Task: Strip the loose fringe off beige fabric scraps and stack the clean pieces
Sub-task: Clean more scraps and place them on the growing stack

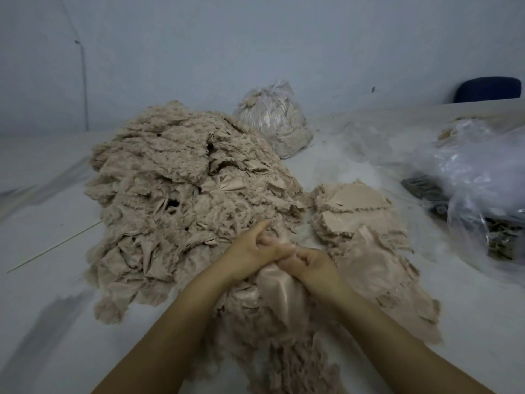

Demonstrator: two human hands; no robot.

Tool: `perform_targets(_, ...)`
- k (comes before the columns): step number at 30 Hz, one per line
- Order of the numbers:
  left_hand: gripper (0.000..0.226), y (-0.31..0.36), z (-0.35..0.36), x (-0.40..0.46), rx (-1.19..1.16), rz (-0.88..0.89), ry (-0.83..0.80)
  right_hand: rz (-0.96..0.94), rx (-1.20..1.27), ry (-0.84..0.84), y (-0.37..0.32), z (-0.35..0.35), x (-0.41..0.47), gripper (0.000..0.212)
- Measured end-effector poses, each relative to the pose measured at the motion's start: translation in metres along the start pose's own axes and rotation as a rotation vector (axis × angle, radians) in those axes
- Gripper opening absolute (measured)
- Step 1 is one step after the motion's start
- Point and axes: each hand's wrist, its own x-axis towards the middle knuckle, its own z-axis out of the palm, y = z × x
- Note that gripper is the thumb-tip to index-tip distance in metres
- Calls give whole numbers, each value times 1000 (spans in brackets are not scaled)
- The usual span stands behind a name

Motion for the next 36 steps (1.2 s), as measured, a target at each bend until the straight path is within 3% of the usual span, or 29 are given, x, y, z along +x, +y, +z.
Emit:
perform_targets(2,10,4,6,2,-106,36,80,-30,-107,-7,0,2,-4,29)
perform_targets(6,13,-3,-11,12,-505,-106,452,-24,-37,73,3,-4,-9,26)
perform_targets(8,15,-5,-16,12,-538,-170,398,-6,44,114,5,-7,-10,26)
perform_targets(11,29,-4,0,2,-566,-190,117,-8,247,132,1,-3,-8,15)
perform_targets(13,25,-4,14,-5,-538,-147,9,-28,362,160,-3,2,-6,9)
perform_targets(16,21,-2,20,-6,-468,-69,169,-46,435,224,-4,-2,-5,10)
perform_targets(19,20,1,9,-2,-384,-71,287,-43,308,203,0,-9,-5,14)
perform_targets(21,21,3,6,-4,-206,13,254,-48,253,186,1,-10,-3,14)
perform_targets(24,6,15,10,-6,-154,159,72,-89,42,156,0,-5,-1,24)
perform_targets(26,12,18,17,-6,-69,195,15,-118,-66,133,-1,-3,-1,24)
perform_targets(28,19,14,19,-2,-190,137,124,-133,-100,126,-1,-2,-2,38)
perform_targets(32,23,0,4,6,-729,-108,482,-75,8,148,-4,-7,-3,35)
perform_targets(34,27,-5,0,6,-720,-153,475,-28,64,135,-4,-8,-4,34)
perform_targets(36,34,-3,4,2,-687,-205,312,-2,166,142,-5,-6,-3,22)
